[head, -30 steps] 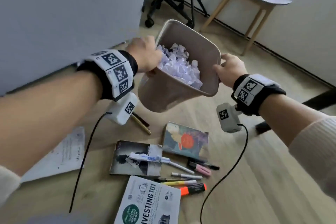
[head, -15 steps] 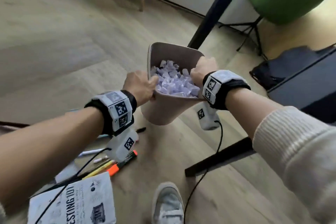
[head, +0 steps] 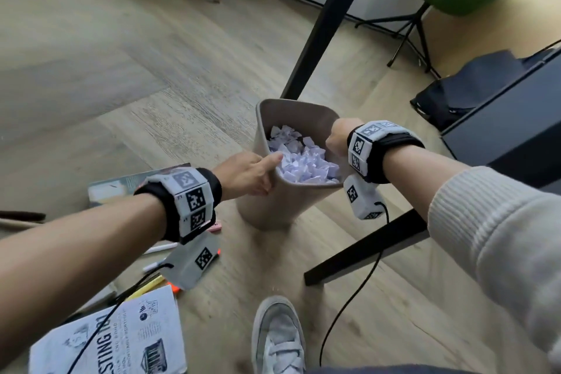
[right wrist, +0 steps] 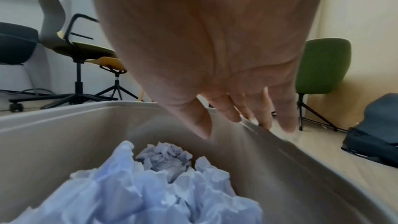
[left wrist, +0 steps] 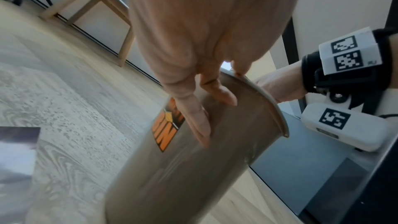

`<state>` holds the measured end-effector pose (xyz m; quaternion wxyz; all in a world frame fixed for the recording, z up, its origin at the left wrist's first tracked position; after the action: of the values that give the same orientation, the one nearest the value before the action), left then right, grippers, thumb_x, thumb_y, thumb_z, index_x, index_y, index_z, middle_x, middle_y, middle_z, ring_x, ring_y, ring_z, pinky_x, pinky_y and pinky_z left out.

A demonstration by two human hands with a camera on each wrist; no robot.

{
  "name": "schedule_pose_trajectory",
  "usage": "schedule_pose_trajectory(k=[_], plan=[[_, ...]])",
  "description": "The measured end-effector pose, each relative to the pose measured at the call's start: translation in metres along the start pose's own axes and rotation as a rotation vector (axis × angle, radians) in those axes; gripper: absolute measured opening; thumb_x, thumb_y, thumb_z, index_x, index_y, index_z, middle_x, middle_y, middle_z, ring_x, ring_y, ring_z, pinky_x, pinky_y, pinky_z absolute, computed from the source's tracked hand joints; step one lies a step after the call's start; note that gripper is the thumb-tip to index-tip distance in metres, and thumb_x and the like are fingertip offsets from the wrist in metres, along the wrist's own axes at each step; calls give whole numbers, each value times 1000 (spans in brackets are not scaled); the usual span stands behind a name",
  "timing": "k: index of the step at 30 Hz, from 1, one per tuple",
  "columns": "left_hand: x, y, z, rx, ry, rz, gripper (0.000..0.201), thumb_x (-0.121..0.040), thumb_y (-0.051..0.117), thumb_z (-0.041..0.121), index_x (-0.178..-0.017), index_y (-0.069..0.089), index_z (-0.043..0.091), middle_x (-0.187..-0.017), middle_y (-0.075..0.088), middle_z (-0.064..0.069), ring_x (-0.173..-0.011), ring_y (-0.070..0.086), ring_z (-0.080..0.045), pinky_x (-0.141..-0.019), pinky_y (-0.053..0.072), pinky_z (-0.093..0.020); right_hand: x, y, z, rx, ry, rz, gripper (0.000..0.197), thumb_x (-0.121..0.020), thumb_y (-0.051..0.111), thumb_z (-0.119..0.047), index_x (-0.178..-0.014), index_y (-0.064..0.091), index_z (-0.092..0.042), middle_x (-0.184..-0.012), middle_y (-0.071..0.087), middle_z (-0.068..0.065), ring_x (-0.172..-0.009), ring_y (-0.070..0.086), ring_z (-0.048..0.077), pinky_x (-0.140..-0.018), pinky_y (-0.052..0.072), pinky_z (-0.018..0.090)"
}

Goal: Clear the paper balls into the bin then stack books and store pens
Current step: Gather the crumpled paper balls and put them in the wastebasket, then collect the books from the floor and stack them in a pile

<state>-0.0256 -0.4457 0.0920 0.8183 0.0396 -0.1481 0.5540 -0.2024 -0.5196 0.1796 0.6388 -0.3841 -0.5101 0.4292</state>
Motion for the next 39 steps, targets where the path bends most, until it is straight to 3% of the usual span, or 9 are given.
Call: schedule_pose_trajectory(k=[3,8,15,18,21,25,28,33,39], plan=[[9,-27,0,-54,-37,104,61,-95,37,57,-75,60,4,-85,67,-15,-83,70,-33,-79,57,-42,-7,-21,-29,40,-21,140,17,-92,48,-16,-84,56,-3,-90,59,12,-76,55,30,-68,38,31],[30,-124,-43,-236,-183,329,42,-99,45,40,-88,59,2,-89,64,-9,-73,67,-29,-65,54,-34,-2,-44,-126,-91,-331,430,29,-91,46,-25,-109,60,-6,-112,56,11,-100,57,31,-74,42,34],[96,-218,-112,-748,-574,512,33,-92,55,25,-91,66,-6,-97,69,-25,-92,66,-37,-72,50,-34,16,23,-279,80,-783,176,29,-93,51,-17,-116,58,-1,-126,50,15,-117,51,33,-90,44,34],[117,-216,-139,-855,-724,476,35,-93,54,32,-99,67,0,-106,67,-18,-100,62,-34,-77,47,-32,17,59,-311,331,-881,38,29,-94,54,-21,-116,60,-2,-119,58,14,-109,60,30,-71,41,30],[141,-204,-173,-730,-822,475,35,-87,61,36,-98,65,4,-107,66,-16,-101,61,-32,-81,49,-33,2,96,-330,349,-930,-88,53,-82,69,-37,-124,52,-10,-119,55,13,-111,57,33,-82,47,35],[186,-183,-212,-571,-874,595,52,-74,73,45,-109,55,11,-114,53,-13,-106,54,-32,-92,46,-39,-41,168,-333,469,-840,-199,104,-27,64,-80,-117,38,-33,-95,43,-4,-96,60,29,-79,54,47],[211,-173,-233,-552,-792,675,58,-68,80,47,-112,58,16,-114,49,-5,-109,47,-27,-95,41,-34,-30,173,-326,518,-848,-208,123,-32,75,-78,-131,26,-24,-116,47,7,-109,56,35,-90,49,48],[230,-155,-236,-526,-660,880,56,-72,77,50,-115,58,20,-117,52,2,-109,50,-19,-94,43,-34,-35,166,-321,486,-852,-140,120,-32,78,-79,-127,41,-15,-120,46,11,-112,51,30,-95,48,40],[286,-131,-255,-346,-758,1424,29,-85,66,34,-106,56,15,-110,58,-4,-100,56,-25,-83,46,-34,-55,161,-323,374,-894,-217,95,-17,66,-88,-90,59,-29,-98,60,5,-91,57,23,-80,49,30]])
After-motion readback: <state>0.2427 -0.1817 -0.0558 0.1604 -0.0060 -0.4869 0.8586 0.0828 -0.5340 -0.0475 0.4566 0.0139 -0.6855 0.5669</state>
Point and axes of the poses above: each hand's wrist, its own x-axis away from the middle knuckle, its own y-axis out of the palm, z = x × y, the point moved 4 cm from there along -x, towards the middle knuckle
